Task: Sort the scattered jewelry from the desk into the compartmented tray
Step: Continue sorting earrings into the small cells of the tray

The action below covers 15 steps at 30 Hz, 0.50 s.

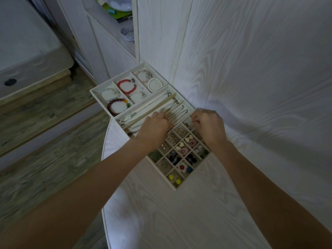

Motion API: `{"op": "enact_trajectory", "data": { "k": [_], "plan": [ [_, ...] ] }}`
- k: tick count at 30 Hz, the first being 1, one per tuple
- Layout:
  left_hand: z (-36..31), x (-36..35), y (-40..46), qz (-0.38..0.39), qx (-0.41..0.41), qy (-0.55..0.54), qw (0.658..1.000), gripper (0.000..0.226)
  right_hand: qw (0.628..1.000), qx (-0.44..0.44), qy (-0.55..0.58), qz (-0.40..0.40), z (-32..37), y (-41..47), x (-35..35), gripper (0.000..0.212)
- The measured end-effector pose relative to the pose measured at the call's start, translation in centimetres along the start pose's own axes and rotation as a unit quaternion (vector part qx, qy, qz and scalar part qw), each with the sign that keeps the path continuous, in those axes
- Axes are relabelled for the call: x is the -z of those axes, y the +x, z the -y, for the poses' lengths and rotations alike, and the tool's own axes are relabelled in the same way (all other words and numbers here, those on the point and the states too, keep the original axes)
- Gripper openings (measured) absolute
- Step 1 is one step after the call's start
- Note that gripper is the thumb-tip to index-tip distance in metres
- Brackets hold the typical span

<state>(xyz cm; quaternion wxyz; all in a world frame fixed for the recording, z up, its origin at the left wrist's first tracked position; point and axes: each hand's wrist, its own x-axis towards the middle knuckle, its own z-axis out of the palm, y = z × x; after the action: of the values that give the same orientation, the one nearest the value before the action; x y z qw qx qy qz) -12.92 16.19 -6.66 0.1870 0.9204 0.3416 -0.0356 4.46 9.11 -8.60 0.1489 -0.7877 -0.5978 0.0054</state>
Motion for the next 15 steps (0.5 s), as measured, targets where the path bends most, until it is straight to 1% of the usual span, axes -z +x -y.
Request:
{"op": "enact_trajectory", "data": {
  "k": [5, 7, 11, 15],
  "plan": [
    [0.0, -0.1, 0.1, 0.002, 0.003, 0.004, 1.000, 0.041, 0.999, -0.004, -0.043, 0.031, 0.2, 0.3, -0.2, 0.012],
    [0.0, -0.1, 0.1, 0.002, 0.001, 0.002, 1.000, 0.041, 0.998, -0.005, -0.050, 0.031, 0.6, 0.2, -0.4, 0.013],
    [0.1, -0.2, 0.2, -0.001, 0.000, 0.005, 1.000, 0.042, 0.999, -0.016, -0.049, -0.007, 1.4, -0.2, -0.9, 0.018],
    [0.0, -0.2, 0.2, -0.001, -0.004, 0.015, 1.000, 0.040, 0.996, -0.061, -0.056, -0.040, 2.1, -0.5, -1.5, 0.018]
  ]
}}
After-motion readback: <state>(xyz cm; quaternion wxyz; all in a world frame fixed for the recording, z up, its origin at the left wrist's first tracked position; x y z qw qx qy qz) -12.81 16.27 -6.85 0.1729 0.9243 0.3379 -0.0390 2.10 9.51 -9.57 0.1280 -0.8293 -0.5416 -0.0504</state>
